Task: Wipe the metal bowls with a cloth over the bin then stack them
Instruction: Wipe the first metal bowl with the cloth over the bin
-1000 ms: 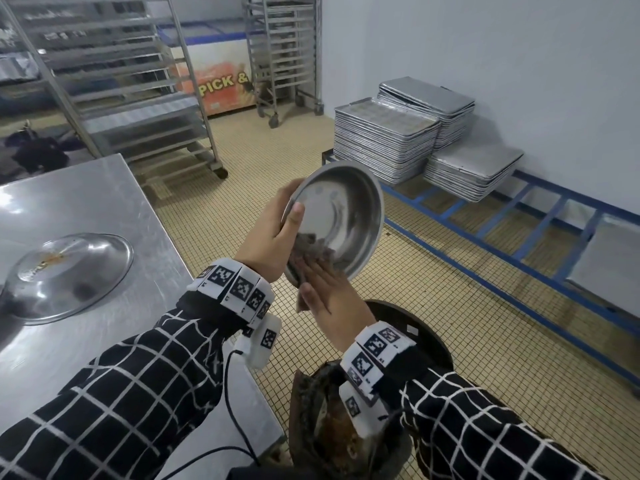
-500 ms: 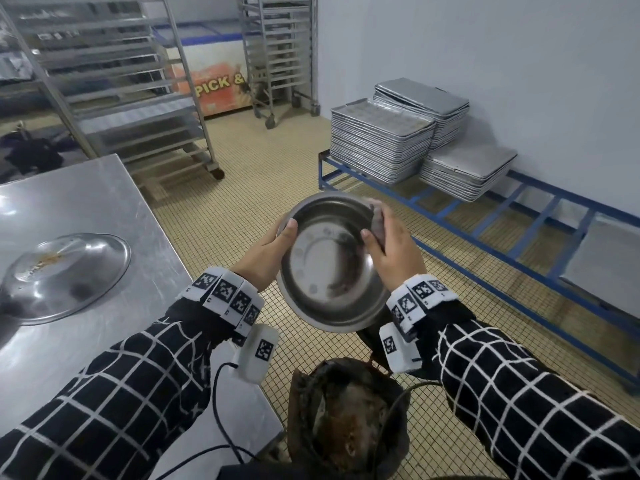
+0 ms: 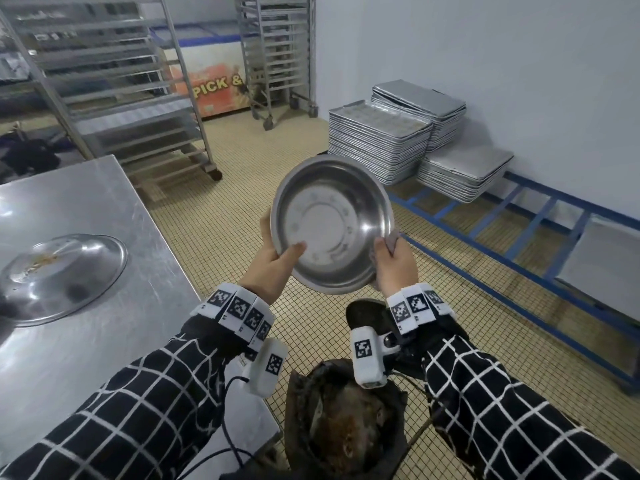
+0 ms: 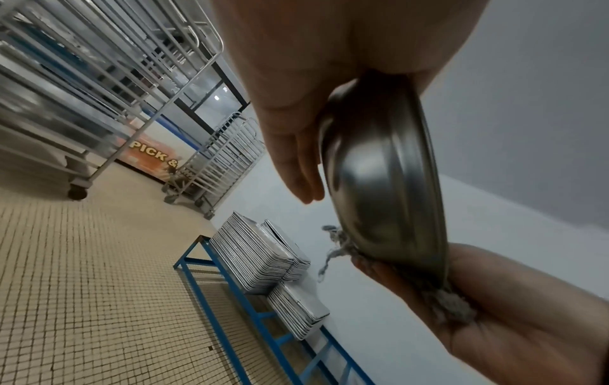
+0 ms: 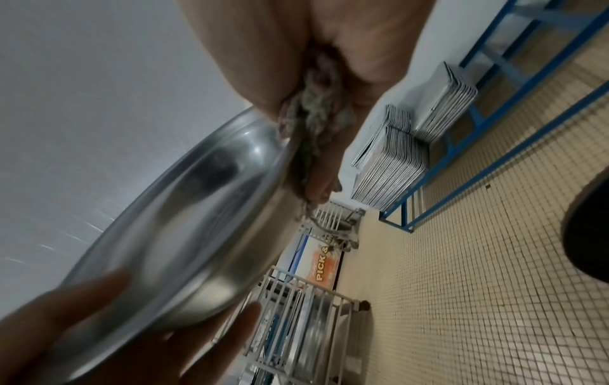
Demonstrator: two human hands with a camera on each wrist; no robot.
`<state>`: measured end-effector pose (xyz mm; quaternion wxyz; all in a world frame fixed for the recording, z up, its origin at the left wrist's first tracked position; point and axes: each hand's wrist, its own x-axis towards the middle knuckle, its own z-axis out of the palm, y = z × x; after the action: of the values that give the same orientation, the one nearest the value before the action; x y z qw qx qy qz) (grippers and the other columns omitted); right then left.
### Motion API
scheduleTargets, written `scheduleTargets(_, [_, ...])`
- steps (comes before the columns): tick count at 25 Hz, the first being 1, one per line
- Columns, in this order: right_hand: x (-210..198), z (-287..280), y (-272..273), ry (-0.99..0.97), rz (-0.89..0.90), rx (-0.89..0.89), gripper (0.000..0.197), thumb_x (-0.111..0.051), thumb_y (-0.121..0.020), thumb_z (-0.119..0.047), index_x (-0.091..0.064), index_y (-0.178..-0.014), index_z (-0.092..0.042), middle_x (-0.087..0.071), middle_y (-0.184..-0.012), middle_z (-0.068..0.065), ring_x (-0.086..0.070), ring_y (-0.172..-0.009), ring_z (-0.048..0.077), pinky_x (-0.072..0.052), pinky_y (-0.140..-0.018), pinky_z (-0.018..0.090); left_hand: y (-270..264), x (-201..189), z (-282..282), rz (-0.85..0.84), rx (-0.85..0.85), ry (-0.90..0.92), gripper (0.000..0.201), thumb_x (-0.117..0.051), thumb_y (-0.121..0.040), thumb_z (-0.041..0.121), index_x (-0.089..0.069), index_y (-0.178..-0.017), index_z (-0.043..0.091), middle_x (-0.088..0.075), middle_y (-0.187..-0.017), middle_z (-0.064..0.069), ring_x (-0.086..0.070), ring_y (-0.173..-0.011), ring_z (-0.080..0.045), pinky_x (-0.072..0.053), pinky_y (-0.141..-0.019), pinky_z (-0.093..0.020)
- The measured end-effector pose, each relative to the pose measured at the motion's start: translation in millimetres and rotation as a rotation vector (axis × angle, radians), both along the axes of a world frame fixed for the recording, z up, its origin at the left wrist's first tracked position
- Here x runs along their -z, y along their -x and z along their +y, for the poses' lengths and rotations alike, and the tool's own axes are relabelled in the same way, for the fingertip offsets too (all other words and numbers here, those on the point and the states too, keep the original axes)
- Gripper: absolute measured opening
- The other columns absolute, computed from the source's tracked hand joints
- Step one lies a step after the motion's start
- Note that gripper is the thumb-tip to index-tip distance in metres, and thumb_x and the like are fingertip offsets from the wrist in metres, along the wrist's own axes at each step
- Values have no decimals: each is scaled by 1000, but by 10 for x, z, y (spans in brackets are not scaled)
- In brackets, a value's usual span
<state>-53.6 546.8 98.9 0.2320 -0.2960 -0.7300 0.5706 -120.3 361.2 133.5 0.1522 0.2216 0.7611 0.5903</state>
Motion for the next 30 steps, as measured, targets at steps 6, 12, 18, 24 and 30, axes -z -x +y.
scheduleTargets(6, [50,-173,-175,-120,-78,-42,22,-39,-101,-32,-53,-101,-16,-56,-78,-12,-57,-70,5,-36,-55,13,149,53,-83,18,-195,-46,41,-32,-103,14,-26,-142,25,-55,-92,9,-56,-80,-4,-45,-52,-4])
scheduleTargets(12, [214,-719,-166,-547,-31,-615,47,-38,-98,-45,-42,-137,-18,-48,-137,-1,-48,-123,8,-41,-106,31,106,10,-55,82,-107,32,38,-26,-103,35,-27,-141,31,-52,-111,13,-57,-109,-16,-48,-80,-12])
scheduleTargets(18, [456,-487,-108,-1101,-234,-709,83,16,-88,-60,-22,-150,-21,-30,-154,3,-14,-146,17,2,-120,34,141,-80,-104,68,-59,-7,28,-29,-103,35,-37,-110,61,-58,-109,8,-62,-97,-10,-55,-70,-22])
scheduleTargets(24, [472,-764,-133,-917,-124,-797,72,2,-94,-59,-16,-152,-19,-22,-157,2,-9,-147,15,-6,-121,36,67,-159,-86,60,-85,-22,26,-29,-103,34,-30,-103,60,-50,-103,23,-52,-93,4,-43,-67,-4])
scheduleTargets(30, [460,-286,3,-1285,-474,-550,65,6,-95,-52,-7,-152,-25,-7,-160,-1,6,-147,22,12,-115,47,54,-207,-139,69,-73,33,23,-31,-103,35,-29,-115,54,-49,-95,24,-51,-75,11,-43,-61,-2])
